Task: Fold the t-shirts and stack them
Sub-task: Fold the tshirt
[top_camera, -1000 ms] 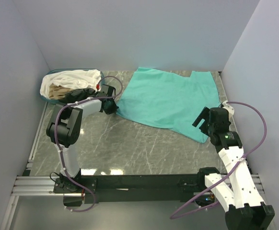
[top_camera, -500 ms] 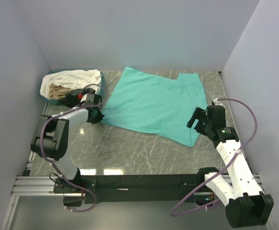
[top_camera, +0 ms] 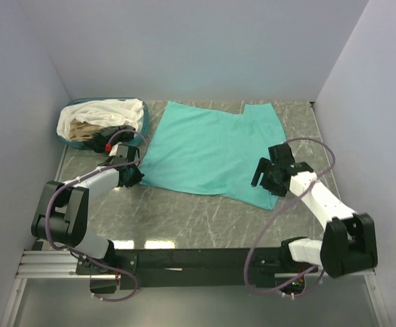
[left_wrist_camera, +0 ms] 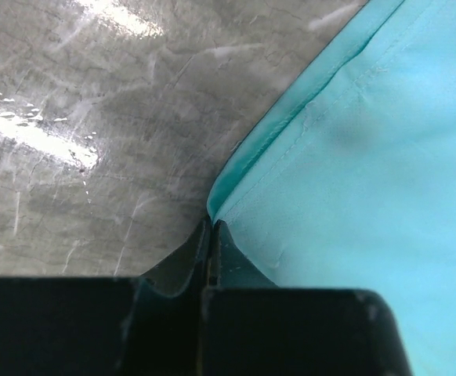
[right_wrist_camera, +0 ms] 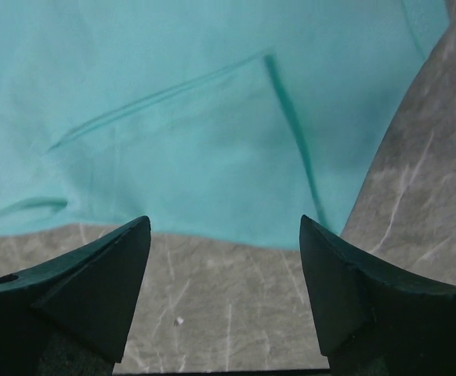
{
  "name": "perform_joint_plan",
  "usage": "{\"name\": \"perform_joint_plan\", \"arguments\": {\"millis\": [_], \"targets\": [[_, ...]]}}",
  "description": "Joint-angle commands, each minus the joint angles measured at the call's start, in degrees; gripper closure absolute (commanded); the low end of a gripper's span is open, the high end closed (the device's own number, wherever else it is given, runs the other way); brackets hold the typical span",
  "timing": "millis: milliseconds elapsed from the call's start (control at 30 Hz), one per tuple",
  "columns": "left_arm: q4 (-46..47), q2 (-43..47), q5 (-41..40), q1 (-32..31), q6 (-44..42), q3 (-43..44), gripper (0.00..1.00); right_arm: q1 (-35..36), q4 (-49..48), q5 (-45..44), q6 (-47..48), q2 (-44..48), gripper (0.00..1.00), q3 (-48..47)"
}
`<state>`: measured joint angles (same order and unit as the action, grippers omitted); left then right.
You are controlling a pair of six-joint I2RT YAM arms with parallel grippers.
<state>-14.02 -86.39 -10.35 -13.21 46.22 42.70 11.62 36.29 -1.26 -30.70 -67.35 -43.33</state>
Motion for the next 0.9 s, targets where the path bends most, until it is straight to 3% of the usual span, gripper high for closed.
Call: {"name": "perform_joint_plan", "arguments": {"millis": [0,333,867], "targets": [[2.4,3.0,1.0,-0.1,-1.0,-1.2,0.99,-1.8,-3.9,-3.7,-0.4,-6.1,0.18,-5.1],[3.4,4.7,2.8,-0.1,-1.9,-1.9,0.99,-2.0,-8.1,-6.6,-0.7,-22.1,0.30,-12.1],[3.2,3.4,2.6,-0.1,-2.3,-1.5,0.99,-2.2,-9.7,-12.2,-0.2,-27.0,0.48,-12.3]]}}
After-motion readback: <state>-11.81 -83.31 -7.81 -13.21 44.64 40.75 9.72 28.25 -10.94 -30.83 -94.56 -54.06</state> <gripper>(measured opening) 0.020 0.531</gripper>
